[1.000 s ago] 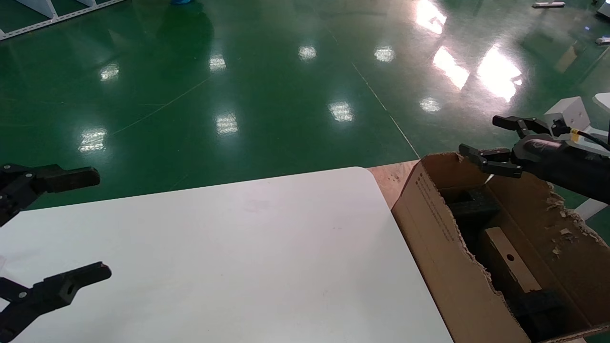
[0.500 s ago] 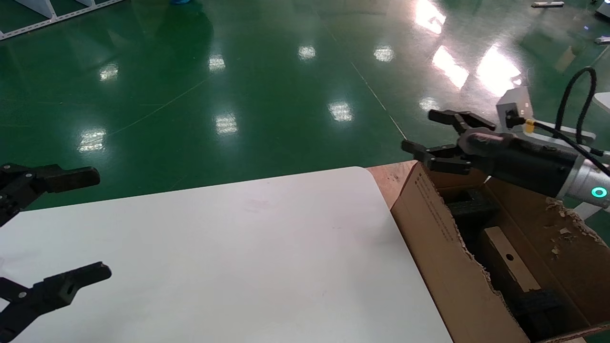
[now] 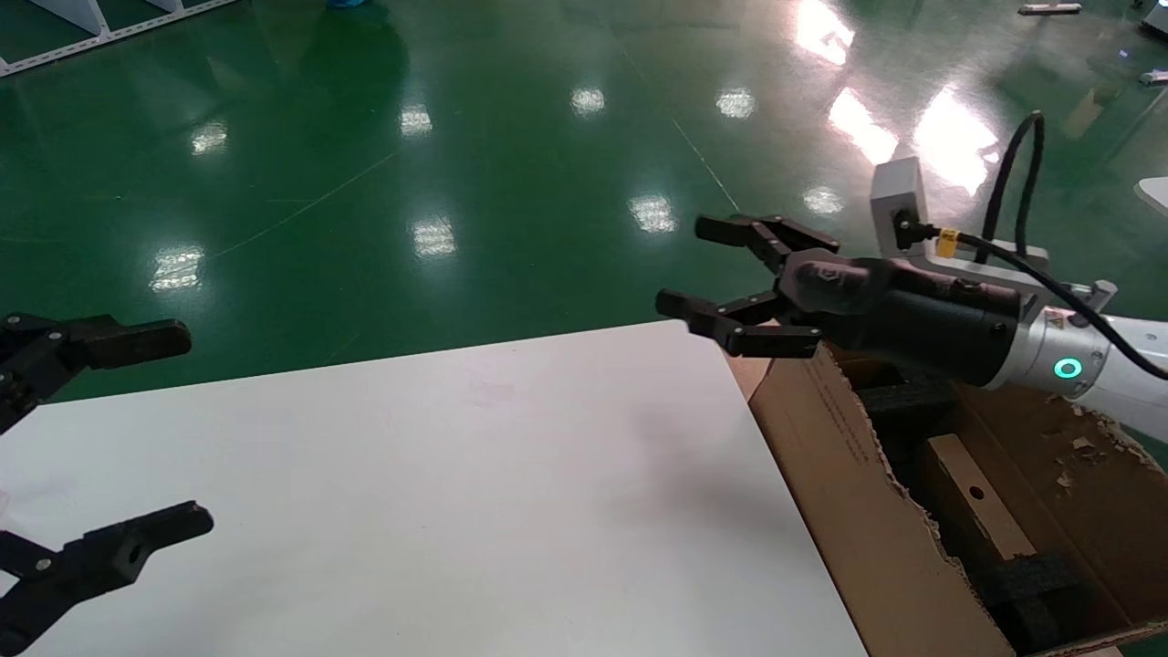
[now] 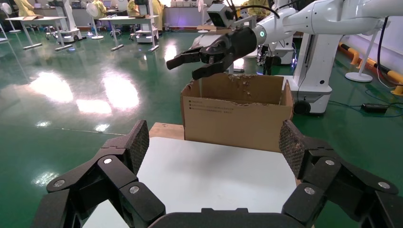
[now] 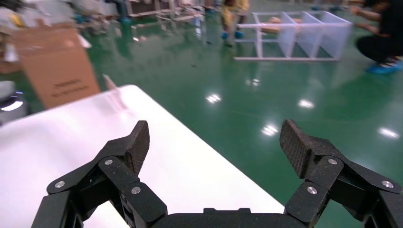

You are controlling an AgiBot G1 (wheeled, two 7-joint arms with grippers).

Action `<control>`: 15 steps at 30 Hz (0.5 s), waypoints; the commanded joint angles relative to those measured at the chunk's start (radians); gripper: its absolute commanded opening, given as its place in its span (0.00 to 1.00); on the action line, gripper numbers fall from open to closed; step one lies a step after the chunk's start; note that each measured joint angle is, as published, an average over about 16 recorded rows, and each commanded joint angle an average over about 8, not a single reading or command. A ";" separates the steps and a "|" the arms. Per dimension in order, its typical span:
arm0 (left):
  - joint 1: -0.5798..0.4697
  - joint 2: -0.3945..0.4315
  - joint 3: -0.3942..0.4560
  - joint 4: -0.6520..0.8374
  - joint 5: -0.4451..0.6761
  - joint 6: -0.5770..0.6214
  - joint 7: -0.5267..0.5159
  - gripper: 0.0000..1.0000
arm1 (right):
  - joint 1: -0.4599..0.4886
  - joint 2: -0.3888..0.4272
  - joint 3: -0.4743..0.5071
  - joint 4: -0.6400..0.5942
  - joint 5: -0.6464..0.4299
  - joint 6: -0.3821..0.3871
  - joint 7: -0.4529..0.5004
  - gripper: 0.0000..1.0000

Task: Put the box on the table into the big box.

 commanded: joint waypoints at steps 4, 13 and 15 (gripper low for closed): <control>0.000 0.000 0.000 0.000 0.000 0.000 0.000 1.00 | -0.033 -0.009 0.080 0.111 -0.045 -0.007 0.057 1.00; 0.000 0.000 0.000 0.000 0.000 0.000 0.000 1.00 | -0.094 -0.024 0.224 0.312 -0.126 -0.019 0.159 1.00; 0.000 0.000 0.000 0.000 0.000 0.000 0.000 1.00 | -0.107 -0.028 0.256 0.356 -0.143 -0.022 0.182 1.00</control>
